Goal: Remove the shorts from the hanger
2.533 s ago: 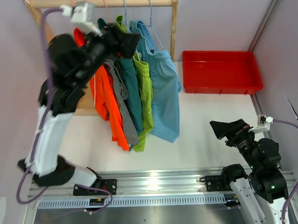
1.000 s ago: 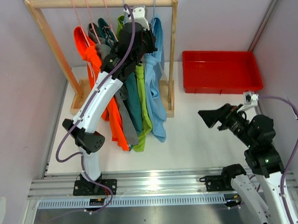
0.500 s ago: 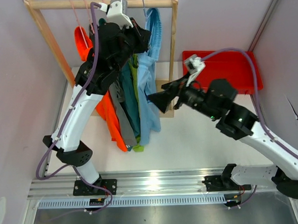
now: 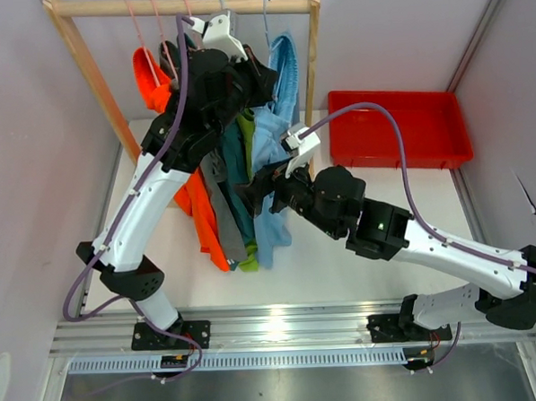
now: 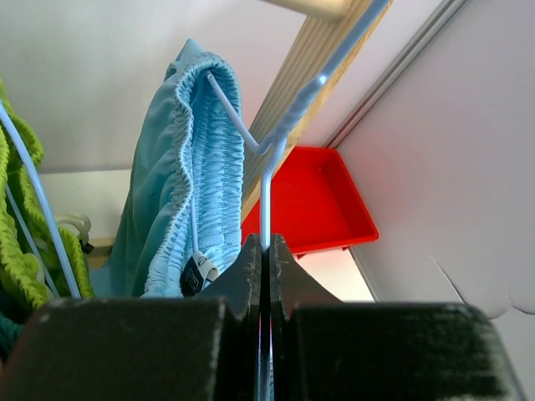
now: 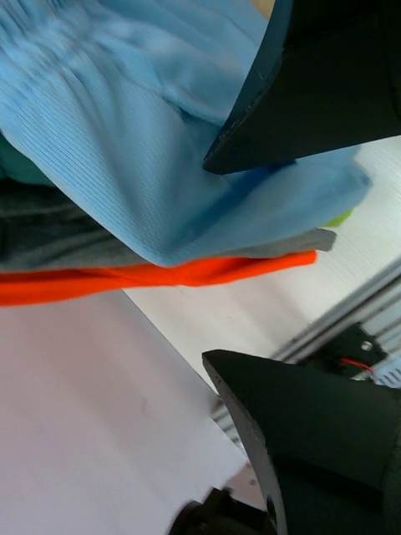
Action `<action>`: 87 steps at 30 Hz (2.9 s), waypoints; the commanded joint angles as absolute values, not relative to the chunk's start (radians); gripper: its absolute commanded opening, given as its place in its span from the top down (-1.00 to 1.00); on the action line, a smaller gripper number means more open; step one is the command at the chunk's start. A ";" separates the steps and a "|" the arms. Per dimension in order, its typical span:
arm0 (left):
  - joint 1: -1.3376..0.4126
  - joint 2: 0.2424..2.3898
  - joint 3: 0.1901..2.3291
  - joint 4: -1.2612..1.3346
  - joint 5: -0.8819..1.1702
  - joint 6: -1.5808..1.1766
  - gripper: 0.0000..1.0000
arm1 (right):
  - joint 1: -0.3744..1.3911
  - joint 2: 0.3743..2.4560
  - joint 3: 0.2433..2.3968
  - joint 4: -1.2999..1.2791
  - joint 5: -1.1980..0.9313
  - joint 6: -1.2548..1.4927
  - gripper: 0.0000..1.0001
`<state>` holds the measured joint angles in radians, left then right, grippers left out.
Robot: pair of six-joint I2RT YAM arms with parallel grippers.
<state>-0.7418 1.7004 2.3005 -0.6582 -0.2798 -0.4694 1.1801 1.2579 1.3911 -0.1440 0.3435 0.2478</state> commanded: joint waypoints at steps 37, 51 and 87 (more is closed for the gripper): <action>-0.762 1.513 2.268 -0.600 -0.212 -0.425 1.00 | 1.815 1.212 1.204 -0.124 1.304 0.292 1.00; -0.865 1.096 1.688 -0.813 0.106 -0.488 1.00 | 1.030 1.111 1.512 -0.012 0.803 -0.115 1.00; -0.867 0.930 1.220 -0.456 0.049 -0.449 1.00 | -0.035 2.149 2.011 0.531 0.767 -0.074 1.00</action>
